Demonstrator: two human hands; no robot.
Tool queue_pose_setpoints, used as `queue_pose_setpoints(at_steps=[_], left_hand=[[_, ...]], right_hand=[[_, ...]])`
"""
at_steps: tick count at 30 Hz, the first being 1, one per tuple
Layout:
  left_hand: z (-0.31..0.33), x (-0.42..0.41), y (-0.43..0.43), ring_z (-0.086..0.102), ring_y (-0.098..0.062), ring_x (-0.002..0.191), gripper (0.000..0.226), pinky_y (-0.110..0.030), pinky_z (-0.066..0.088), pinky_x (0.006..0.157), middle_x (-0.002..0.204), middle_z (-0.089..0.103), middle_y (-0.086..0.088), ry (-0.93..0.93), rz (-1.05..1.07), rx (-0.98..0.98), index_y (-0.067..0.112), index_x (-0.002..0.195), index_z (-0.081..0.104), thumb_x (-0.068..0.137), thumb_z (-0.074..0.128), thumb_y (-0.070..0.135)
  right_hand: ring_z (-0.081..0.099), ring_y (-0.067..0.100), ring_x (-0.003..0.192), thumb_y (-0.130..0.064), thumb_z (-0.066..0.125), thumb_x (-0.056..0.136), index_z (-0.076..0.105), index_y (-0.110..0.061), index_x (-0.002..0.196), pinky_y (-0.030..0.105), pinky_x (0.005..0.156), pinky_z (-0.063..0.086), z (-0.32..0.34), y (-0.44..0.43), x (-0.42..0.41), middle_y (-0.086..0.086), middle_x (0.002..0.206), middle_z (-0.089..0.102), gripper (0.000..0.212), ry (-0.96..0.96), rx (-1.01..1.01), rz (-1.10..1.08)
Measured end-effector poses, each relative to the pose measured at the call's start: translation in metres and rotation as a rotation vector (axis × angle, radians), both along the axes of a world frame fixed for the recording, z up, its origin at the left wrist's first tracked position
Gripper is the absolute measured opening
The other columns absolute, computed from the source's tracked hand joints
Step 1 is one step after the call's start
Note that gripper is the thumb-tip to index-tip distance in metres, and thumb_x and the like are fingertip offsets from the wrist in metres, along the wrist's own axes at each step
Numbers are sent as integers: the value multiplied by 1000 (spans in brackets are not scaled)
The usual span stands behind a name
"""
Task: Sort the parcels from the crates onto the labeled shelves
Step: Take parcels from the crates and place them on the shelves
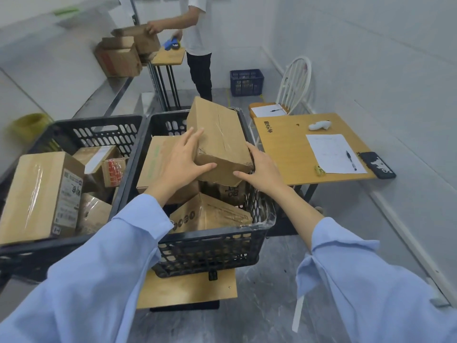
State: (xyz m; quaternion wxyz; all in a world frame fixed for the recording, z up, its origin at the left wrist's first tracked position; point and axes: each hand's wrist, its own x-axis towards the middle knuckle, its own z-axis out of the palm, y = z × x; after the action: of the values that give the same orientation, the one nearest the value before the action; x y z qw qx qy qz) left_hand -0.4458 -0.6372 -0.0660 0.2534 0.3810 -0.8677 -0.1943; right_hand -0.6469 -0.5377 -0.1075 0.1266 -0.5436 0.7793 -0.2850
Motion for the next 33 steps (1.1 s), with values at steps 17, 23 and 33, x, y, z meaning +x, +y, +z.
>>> queue_pose_setpoints(at_steps=[17,23,33], left_hand=[[-6,18,1,42,-11,128,81,-42,41,108,140,47,4,212,24,2,24,138,41,71,85,32],[13,46,29,40,-5,124,70,-27,39,104,146,41,0,290,111,-22,20,134,44,76,82,30],[52,137,111,47,-10,124,52,-34,46,104,138,47,9,439,404,19,25,128,47,84,75,31]], right_hand=[[43,17,134,-36,84,75,34,-24,150,37,108,40,4,-7,13,-2,149,44,91,-196,-246,80],[43,15,129,-24,88,70,39,-23,145,40,109,42,26,-6,33,-2,143,45,89,-272,-322,175],[49,10,121,-31,62,96,36,-26,143,35,101,49,79,4,116,-7,134,46,54,-607,-293,473]])
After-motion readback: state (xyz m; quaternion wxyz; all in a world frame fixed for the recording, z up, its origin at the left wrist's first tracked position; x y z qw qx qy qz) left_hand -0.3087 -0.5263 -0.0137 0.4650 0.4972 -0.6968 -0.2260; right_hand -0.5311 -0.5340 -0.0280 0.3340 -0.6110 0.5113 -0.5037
